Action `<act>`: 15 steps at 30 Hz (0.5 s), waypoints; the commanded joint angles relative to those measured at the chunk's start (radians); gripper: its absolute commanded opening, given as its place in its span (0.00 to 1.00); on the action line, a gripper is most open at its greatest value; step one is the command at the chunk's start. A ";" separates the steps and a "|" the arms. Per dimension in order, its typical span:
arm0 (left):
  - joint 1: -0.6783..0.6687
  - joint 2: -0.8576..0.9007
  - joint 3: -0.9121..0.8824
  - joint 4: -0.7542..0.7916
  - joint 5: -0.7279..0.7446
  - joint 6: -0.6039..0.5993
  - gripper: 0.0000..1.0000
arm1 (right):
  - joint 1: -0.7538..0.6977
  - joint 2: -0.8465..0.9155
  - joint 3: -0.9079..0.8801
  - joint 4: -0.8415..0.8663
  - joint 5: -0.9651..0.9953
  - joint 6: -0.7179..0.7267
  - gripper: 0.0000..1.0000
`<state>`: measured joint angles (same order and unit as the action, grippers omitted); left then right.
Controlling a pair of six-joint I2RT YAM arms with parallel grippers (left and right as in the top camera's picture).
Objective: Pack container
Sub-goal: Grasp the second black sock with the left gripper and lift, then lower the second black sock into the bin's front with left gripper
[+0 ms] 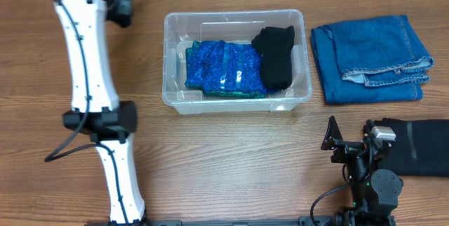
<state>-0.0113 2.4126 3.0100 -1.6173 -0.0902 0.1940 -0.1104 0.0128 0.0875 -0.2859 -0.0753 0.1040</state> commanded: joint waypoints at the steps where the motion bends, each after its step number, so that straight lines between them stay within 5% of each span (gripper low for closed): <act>1: -0.138 -0.104 0.028 -0.003 0.018 0.231 0.04 | -0.002 -0.008 -0.001 0.005 -0.005 0.000 1.00; 5: -0.257 -0.130 0.028 -0.072 0.121 0.474 0.04 | -0.002 -0.008 -0.001 0.005 -0.005 0.000 1.00; 15: -0.407 -0.130 -0.140 -0.072 0.205 0.450 0.04 | -0.002 -0.008 -0.001 0.005 -0.005 0.000 1.00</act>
<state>-0.3916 2.3112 2.9211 -1.6909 0.0383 0.6319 -0.1104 0.0128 0.0875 -0.2863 -0.0750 0.1047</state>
